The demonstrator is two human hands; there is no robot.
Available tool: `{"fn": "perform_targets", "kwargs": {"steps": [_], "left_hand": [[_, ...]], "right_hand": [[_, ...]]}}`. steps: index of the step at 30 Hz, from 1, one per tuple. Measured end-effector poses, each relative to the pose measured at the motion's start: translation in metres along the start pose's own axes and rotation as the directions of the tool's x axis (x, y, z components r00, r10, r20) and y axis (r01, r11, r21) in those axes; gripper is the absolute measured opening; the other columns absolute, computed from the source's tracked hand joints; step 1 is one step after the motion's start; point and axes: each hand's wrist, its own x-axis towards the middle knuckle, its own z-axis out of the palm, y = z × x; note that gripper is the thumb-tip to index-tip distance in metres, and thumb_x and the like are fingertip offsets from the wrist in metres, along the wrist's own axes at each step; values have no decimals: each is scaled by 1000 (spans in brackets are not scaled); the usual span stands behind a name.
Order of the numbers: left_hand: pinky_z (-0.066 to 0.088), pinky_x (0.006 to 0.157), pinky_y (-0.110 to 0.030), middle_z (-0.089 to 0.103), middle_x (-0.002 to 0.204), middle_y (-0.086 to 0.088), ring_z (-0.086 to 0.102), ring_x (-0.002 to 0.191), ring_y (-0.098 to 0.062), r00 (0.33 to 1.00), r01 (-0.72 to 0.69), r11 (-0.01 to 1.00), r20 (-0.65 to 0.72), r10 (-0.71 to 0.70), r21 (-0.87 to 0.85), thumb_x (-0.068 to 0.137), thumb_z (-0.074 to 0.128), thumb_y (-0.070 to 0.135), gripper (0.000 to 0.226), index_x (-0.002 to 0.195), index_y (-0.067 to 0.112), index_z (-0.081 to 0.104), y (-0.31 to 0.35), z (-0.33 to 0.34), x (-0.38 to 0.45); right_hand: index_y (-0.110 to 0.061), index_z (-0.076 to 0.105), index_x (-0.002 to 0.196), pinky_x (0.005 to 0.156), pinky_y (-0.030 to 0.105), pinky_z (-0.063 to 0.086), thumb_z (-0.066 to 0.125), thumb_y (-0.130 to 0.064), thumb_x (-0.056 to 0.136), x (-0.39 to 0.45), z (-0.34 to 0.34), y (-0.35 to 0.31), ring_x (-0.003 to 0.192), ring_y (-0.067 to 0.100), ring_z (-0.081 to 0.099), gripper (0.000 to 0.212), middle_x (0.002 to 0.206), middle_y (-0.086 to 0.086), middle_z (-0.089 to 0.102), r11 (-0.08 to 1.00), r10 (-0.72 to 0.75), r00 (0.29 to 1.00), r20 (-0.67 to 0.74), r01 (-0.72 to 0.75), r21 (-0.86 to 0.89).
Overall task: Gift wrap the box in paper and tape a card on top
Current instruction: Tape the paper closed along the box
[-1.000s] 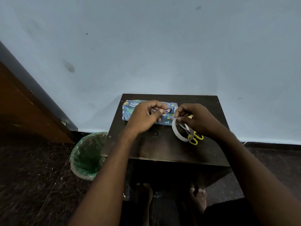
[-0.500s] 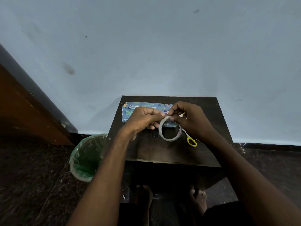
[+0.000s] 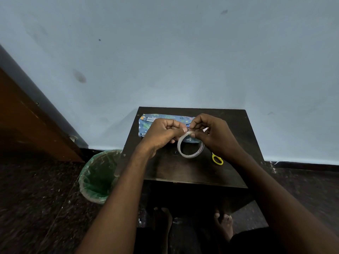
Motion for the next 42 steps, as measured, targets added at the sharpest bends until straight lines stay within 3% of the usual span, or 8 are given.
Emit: {"fn": "perform_targets", "kwargs": {"steps": [8,14,17,22,25,29,39,42], "left_hand": [[51,57,-15,74,72,3,64,59,0,993,-82,995,-88,78,-50,97,76,7,3,97,5,79,2,6,-3],[53,62,-22,76,79,-3,65,72,-13,988,-125,991,-98,120,-48,97,78,12,6,92,16,80,1,9,-3],[52,61,-20,76,78,2,65,70,-7,988,-124,991,-104,117,-57,97,77,12,6,94,15,80,0,9,-3],[52,60,-20,78,87,3,69,75,-6,995,-99,991,-32,96,-93,98,76,12,19,116,14,78,4,4,-3],[52,62,-22,81,99,-5,69,80,-12,998,-60,990,29,64,-127,96,77,13,31,127,16,75,5,1,-4],[50,64,-23,78,100,-23,65,84,-22,999,-28,991,19,31,-128,92,82,15,21,113,12,82,3,3,-5],[50,62,-14,82,89,-5,73,75,-6,975,-194,978,-126,184,-74,87,86,7,11,98,8,85,8,6,-7],[52,67,-22,82,87,0,72,75,-15,952,-264,965,-161,259,-9,89,85,11,6,92,16,85,7,6,-5]], "right_hand": [[-13,71,91,72,15,50,79,8,80,0,3,1,77,12,69,25,83,-4,75,996,55,998,11,-56,68],[-18,73,93,74,34,59,75,8,78,0,13,5,72,12,70,29,78,-7,74,995,72,997,23,-74,67],[-18,79,94,73,32,60,73,9,81,-1,16,7,74,15,72,31,82,-6,78,995,64,997,33,-66,78],[-16,81,97,83,52,63,70,13,83,0,17,6,87,28,77,34,91,0,81,971,98,995,30,-102,214],[-15,81,97,81,47,63,68,14,85,1,16,6,85,26,76,35,89,0,80,977,86,996,-15,-82,196],[-15,81,95,79,33,62,66,15,85,0,15,5,84,19,76,35,87,-2,80,979,78,996,-42,-68,194],[-12,82,97,75,28,60,70,10,87,0,14,1,78,14,75,27,85,0,80,962,111,994,-26,-101,253],[-9,82,98,72,20,56,71,10,87,2,13,0,77,8,73,25,86,2,80,951,130,991,-16,-120,286]]}}
